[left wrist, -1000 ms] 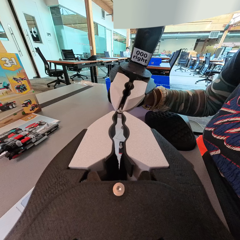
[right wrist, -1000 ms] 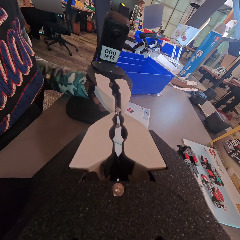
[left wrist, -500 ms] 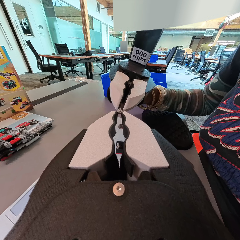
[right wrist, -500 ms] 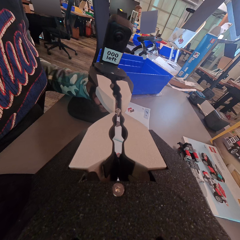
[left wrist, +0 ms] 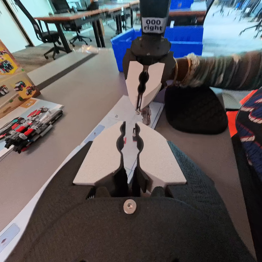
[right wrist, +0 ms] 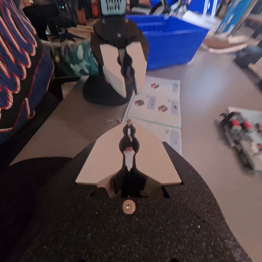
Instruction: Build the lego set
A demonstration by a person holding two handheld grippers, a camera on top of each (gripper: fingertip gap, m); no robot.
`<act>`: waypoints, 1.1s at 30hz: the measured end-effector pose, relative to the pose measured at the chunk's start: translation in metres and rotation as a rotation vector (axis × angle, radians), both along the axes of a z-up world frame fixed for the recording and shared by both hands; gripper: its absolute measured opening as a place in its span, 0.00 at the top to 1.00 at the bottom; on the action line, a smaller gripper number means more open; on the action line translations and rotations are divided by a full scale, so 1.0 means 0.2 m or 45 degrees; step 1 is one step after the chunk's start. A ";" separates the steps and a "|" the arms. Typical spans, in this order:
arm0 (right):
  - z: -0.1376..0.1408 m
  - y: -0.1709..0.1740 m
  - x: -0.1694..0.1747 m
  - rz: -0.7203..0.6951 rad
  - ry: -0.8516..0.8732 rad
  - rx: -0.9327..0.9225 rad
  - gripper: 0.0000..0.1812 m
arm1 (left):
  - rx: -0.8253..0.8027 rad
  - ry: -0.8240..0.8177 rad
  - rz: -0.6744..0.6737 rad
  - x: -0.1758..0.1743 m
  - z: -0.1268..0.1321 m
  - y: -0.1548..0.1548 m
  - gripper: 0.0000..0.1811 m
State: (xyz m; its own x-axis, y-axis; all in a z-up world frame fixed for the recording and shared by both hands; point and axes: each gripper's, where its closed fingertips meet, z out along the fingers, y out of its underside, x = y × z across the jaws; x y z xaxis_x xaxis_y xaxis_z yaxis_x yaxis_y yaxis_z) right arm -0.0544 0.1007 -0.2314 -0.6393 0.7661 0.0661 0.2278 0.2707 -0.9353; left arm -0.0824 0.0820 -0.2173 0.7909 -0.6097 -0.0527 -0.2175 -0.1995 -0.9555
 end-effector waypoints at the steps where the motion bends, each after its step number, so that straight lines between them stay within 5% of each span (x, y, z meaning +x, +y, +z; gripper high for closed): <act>1: -0.05 0.00 0.01 -0.004 -0.049 -0.002 0.98 | -0.029 0.039 -0.004 0.00 -0.02 -0.01 0.93; 9: -0.21 -0.02 0.01 0.038 -0.255 0.088 0.98 | -0.259 0.159 -0.112 0.10 -0.15 -0.04 1.00; 33: -0.25 -0.02 -0.01 0.055 -0.291 0.116 0.98 | -0.385 0.352 -0.120 0.15 -0.30 0.07 1.00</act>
State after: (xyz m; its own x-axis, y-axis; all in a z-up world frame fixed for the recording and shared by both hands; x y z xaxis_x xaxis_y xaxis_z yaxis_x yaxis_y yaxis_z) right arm -0.0566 0.0963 -0.2820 -0.6774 0.7354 -0.0168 0.4173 0.3654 -0.8321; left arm -0.0533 0.0964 -0.2779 0.7120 -0.6994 -0.0625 -0.4880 -0.4288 -0.7603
